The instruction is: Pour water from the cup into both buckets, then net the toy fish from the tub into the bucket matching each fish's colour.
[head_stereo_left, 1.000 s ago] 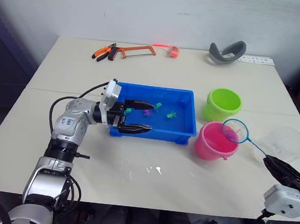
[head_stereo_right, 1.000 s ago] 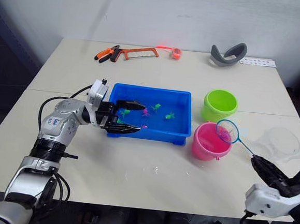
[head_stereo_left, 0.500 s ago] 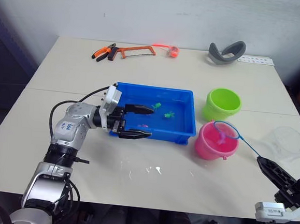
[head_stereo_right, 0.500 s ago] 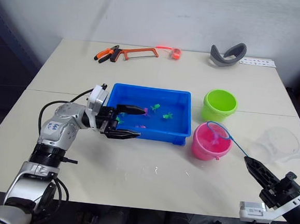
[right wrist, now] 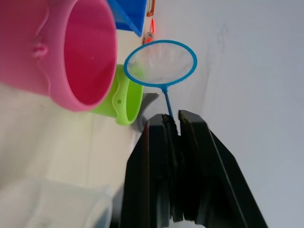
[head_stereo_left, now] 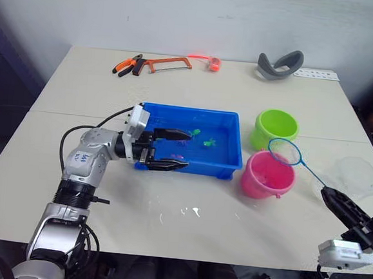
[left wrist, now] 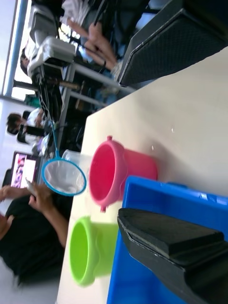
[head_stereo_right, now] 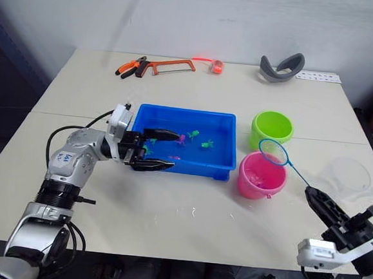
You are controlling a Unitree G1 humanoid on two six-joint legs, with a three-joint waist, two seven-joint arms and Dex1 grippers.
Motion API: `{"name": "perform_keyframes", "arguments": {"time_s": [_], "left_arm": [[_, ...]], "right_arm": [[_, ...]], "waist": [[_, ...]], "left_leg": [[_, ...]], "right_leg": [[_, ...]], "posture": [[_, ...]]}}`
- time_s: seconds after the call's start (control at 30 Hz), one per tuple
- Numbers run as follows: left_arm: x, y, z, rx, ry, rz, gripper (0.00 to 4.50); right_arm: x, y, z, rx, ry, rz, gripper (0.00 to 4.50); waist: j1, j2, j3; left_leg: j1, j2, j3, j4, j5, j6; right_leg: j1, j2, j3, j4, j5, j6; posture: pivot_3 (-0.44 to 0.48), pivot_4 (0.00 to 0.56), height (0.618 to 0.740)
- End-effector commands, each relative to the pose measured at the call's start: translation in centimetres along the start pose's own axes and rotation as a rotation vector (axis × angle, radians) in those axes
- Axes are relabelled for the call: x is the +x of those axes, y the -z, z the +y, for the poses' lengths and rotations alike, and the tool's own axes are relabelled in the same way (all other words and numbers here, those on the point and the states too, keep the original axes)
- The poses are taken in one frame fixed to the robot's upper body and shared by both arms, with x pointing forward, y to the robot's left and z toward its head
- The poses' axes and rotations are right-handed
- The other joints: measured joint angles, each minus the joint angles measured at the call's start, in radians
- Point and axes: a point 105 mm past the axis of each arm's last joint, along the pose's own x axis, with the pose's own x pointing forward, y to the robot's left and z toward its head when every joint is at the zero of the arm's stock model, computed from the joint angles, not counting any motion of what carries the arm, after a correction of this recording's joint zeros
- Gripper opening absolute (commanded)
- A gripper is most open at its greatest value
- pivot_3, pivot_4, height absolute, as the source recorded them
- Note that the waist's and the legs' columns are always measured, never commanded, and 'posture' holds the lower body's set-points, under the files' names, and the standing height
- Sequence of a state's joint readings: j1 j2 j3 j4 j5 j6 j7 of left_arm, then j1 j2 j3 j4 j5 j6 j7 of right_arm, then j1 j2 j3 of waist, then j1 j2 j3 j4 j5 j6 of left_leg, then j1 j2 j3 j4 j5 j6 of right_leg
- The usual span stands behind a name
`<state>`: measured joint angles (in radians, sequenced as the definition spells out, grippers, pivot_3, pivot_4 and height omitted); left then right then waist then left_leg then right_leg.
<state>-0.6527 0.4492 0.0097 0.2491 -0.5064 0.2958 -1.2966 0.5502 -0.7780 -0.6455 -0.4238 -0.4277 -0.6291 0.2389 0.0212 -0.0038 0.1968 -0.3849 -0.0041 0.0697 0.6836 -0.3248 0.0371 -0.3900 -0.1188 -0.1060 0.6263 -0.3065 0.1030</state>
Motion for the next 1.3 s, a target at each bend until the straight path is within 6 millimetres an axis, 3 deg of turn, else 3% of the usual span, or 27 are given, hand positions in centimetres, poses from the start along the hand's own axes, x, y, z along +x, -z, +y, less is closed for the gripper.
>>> {"name": "perform_keyframes", "arguments": {"time_s": [0.03, 0.1, 0.23, 0.4, 0.53, 0.7, 0.9, 1.17, 1.3], "left_arm": [[-2.5, -2.0, 1.0, 0.004, -0.138, -0.1, 4.44], [-4.1, -2.7, 1.7, -0.013, -0.225, -0.148, 4.44], [-8.3, -1.9, 1.5, 0.045, -0.351, -0.04, 4.44], [-12.4, -1.2, 0.8, 0.094, -0.478, 0.045, 4.44], [-14.5, -0.7, -0.2, 0.09, -0.57, 0.078, 4.44], [-14.4, -0.2, -1.2, 0.083, -0.581, 0.116, 4.44], [-13.5, -0.1, -2.2, 0.07, -0.56, 0.16, 4.44], [-12.7, -0.4, -2.3, 0.082, -0.518, 0.206, 4.44], [-12.5, -0.6, -2.2, 0.077, -0.488, 0.228, 4.44]], "right_arm": [[1.5, -0.7, -3.0, 0.544, 0.074, -0.05, 0.0], [2.5, -1.5, -3.6, 0.806, 0.026, -0.108, 0.0], [5.8, -3.4, -4.3, 0.975, -0.183, -0.228, 0.0], [9.3, -5.0, -3.9, 1.031, -0.35, -0.268, 0.0], [12.4, -5.5, -2.8, 0.94, -0.417, -0.241, 0.0], [15.3, -5.8, -0.4, 0.778, -0.478, -0.208, 0.0], [16.8, -7.0, 2.0, 0.689, -0.568, -0.239, 0.0], [18.5, -7.8, 3.0, 0.568, -0.634, -0.24, 0.0], [19.0, -9.4, 3.0, 0.611, -0.66, -0.305, 0.0]], "waist": [[0.0, 0.0, 0.0], [-0.003, 0.0, 0.0], [-0.009, 0.0, 0.0], [-0.003, 0.0, 0.0], [0.002, 0.0, 0.0], [0.001, -0.001, 0.0], [-0.006, -0.001, 0.0], [-0.019, -0.001, 0.0], [-0.024, -0.001, 0.0]], "left_leg": [[0.0, 0.0, -0.001, 0.0, 0.0, 0.0], [0.0, 0.0, -0.001, 0.0, 0.0, 0.0], [0.002, 0.0, -0.004, 0.001, 0.0, 0.001], [0.002, -0.001, -0.005, 0.0, -0.001, 0.002], [-0.002, -0.002, -0.005, 0.001, -0.001, 0.003], [-0.005, -0.003, -0.004, 0.001, -0.002, 0.003], [-0.004, -0.002, -0.002, 0.001, -0.002, 0.003], [-0.004, -0.002, -0.002, 0.001, -0.001, 0.002], [-0.004, -0.002, -0.002, 0.001, -0.001, 0.002]], "right_leg": [[0.0, 0.0, 0.0, 0.0, 0.0, 0.0], [0.001, -0.001, -0.001, 0.0, 0.0, 0.0], [0.003, -0.008, -0.004, 0.0, 0.0, -0.001], [0.004, -0.011, -0.008, -0.002, 0.0, -0.001], [0.002, -0.013, -0.01, -0.004, 0.0, -0.001], [0.0, -0.013, -0.01, -0.004, 0.0, 0.0], [-0.002, -0.012, -0.011, -0.002, 0.0, 0.0], [-0.002, -0.012, -0.01, -0.001, 0.0, 0.0], [-0.002, -0.011, -0.011, -0.001, 0.0, 0.0]], "posture": [[0.0, 0.15, 0.74], [0.0, 0.15, 0.74], [0.0, 0.15, 0.74], [0.0, 0.15, 0.74], [0.0, 0.15, 0.74], [0.0, 0.15, 0.74], [0.0, 0.15, 0.74], [0.0, 0.15, 0.74], [0.0, 0.15, 0.74]]}}
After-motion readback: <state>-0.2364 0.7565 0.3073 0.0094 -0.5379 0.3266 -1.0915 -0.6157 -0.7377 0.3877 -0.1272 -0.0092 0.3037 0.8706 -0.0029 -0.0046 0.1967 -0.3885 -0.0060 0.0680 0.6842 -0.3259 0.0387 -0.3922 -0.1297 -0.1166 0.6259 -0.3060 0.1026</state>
